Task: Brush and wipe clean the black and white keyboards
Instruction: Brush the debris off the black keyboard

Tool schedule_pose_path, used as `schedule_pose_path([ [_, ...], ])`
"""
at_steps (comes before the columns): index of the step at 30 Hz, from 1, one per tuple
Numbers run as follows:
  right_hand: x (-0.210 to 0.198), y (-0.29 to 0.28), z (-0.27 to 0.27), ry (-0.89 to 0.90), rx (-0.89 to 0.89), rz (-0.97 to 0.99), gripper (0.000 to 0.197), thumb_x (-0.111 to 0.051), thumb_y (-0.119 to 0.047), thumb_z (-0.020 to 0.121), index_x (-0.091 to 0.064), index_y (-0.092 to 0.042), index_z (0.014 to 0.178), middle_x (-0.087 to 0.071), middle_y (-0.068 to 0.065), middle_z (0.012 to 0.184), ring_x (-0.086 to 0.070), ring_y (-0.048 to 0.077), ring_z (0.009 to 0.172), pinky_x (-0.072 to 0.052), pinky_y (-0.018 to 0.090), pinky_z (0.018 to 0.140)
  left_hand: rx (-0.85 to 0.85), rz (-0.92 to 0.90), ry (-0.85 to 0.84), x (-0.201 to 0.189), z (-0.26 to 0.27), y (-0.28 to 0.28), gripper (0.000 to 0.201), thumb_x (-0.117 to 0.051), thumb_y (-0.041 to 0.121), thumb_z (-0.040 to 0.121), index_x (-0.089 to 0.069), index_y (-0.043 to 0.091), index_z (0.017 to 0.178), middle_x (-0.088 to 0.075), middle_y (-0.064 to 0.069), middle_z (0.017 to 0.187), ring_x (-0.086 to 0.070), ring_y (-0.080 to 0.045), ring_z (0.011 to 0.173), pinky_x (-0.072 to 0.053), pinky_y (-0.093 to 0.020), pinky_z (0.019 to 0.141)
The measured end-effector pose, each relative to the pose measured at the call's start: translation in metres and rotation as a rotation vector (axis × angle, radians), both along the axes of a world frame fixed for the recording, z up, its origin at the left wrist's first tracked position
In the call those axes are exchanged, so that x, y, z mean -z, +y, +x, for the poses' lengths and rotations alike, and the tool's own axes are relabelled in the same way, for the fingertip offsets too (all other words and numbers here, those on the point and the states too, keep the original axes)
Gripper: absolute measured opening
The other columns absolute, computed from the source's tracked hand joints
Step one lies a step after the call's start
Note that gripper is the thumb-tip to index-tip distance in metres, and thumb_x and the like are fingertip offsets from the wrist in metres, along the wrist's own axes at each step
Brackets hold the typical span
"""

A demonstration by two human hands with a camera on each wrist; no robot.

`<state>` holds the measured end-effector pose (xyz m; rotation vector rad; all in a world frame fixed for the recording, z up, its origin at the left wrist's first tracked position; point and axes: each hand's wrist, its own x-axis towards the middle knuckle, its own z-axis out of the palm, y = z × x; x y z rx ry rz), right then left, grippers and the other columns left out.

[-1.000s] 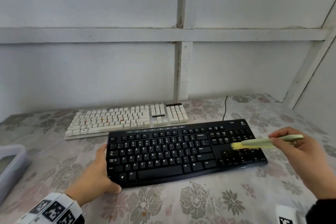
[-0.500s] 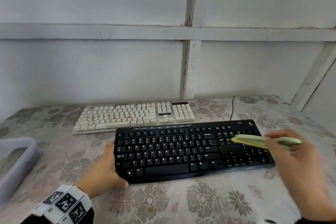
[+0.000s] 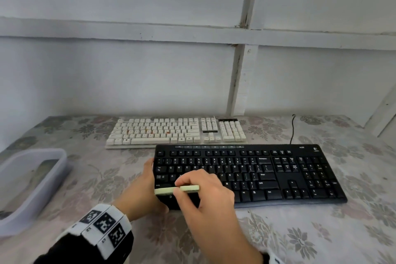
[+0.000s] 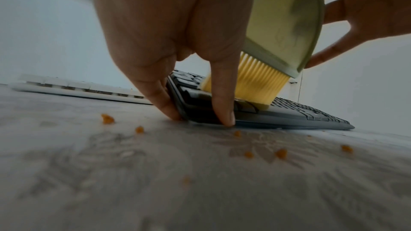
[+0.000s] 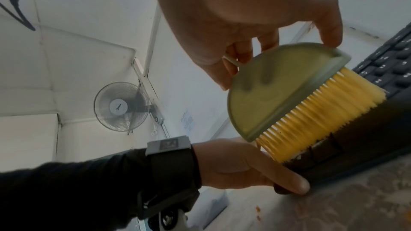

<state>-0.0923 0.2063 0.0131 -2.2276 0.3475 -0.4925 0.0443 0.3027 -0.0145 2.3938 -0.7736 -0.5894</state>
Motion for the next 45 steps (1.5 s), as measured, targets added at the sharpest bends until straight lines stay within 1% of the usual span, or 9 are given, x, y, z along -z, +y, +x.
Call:
schedule_pose_path([
  [4, 0.002, 0.006, 0.001, 0.076, -0.003, -0.101, 0.047, -0.019, -0.062, 0.074, -0.048, -0.037, 0.101, -0.051, -0.019, 0.101, -0.041, -0.003, 0.095, -0.020, 0.028, 0.093, 0.006, -0.004, -0.020, 0.001, 0.001, 0.000, 0.101, -0.071, 0.014, 0.074, 0.003, 0.017, 0.142, -0.050, 0.012, 0.094, -0.053, 0.001, 0.072, -0.038, -0.010, 0.052],
  [11, -0.018, -0.023, -0.014, 0.148, 0.141, -0.213, 0.008, -0.046, -0.037, 0.094, -0.053, -0.033, 0.094, -0.051, -0.019, 0.094, -0.043, 0.000, 0.092, -0.023, 0.032, 0.101, -0.033, -0.026, 0.070, -0.002, 0.000, 0.002, 0.114, -0.080, 0.009, 0.063, 0.002, 0.027, 0.141, -0.051, 0.017, 0.089, -0.052, 0.001, 0.074, -0.037, -0.011, 0.054],
  [17, -0.016, -0.007, -0.010, -0.020, -0.025, -0.021, 0.016, -0.047, -0.042, 0.079, -0.047, -0.043, 0.095, -0.051, -0.028, 0.106, -0.046, 0.005, 0.097, -0.042, 0.041, 0.090, -0.031, -0.043, 0.046, -0.001, 0.000, 0.001, 0.110, -0.077, 0.007, 0.063, 0.000, 0.024, 0.140, -0.055, 0.009, 0.089, -0.055, -0.003, 0.074, -0.037, -0.012, 0.053],
  [23, -0.005, -0.034, -0.023, 0.015, 0.148, -0.148, 0.014, -0.058, -0.031, 0.089, -0.048, -0.040, 0.094, -0.035, -0.034, 0.120, -0.046, 0.004, 0.091, -0.033, 0.035, 0.097, -0.027, -0.071, 0.096, 0.001, 0.002, 0.003, 0.114, -0.079, 0.006, 0.062, 0.000, 0.028, 0.140, -0.055, 0.012, 0.095, -0.055, -0.003, 0.081, -0.040, -0.012, 0.060],
  [29, -0.011, -0.024, -0.023, -0.039, 0.038, -0.008, 0.019, -0.046, -0.052, 0.076, -0.051, -0.045, 0.092, -0.057, -0.025, 0.097, -0.054, 0.007, 0.088, -0.046, 0.041, 0.087, -0.032, -0.092, 0.107, 0.002, 0.002, 0.003, 0.115, -0.078, 0.003, 0.062, 0.001, 0.028, 0.141, -0.055, 0.012, 0.094, -0.055, -0.003, 0.081, -0.039, -0.012, 0.060],
  [33, -0.005, -0.043, -0.032, -0.070, 0.153, -0.050, 0.022, -0.062, -0.031, 0.083, -0.050, -0.046, 0.094, -0.055, -0.027, 0.100, -0.052, 0.005, 0.082, -0.046, 0.043, 0.084, -0.037, -0.092, 0.131, 0.004, 0.003, 0.003, 0.116, -0.079, 0.003, 0.063, 0.002, 0.029, 0.141, -0.056, 0.013, 0.097, -0.055, -0.002, 0.083, -0.040, -0.013, 0.063],
  [38, -0.005, -0.062, -0.044, -0.144, 0.161, 0.044, 0.024, -0.069, -0.010, 0.081, -0.064, -0.033, 0.078, -0.063, -0.019, 0.087, -0.055, 0.008, 0.077, -0.043, 0.025, 0.068, -0.046, -0.093, 0.139, 0.003, 0.002, 0.004, 0.117, -0.079, 0.002, 0.064, 0.003, 0.029, 0.143, -0.054, 0.015, 0.097, -0.054, -0.002, 0.082, -0.041, -0.014, 0.062],
  [41, 0.001, -0.063, -0.047, -0.151, 0.103, 0.101, 0.023, -0.069, -0.009, 0.081, -0.066, -0.032, 0.078, -0.065, -0.017, 0.088, -0.056, 0.010, 0.088, -0.043, 0.019, 0.065, -0.050, -0.091, 0.136, 0.002, 0.001, 0.003, 0.117, -0.079, 0.003, 0.064, 0.003, 0.028, 0.143, -0.052, 0.016, 0.097, -0.054, -0.001, 0.081, -0.040, -0.014, 0.060],
  [45, 0.009, -0.082, -0.058, -0.152, 0.172, 0.114, 0.023, -0.071, -0.012, 0.080, -0.065, -0.034, 0.077, -0.065, -0.016, 0.084, -0.055, 0.009, 0.077, -0.040, 0.012, 0.060, -0.063, -0.080, 0.143, 0.002, 0.001, 0.002, 0.118, -0.080, 0.003, 0.064, 0.004, 0.029, 0.143, -0.052, 0.016, 0.097, -0.053, -0.002, 0.081, -0.040, -0.014, 0.061],
])
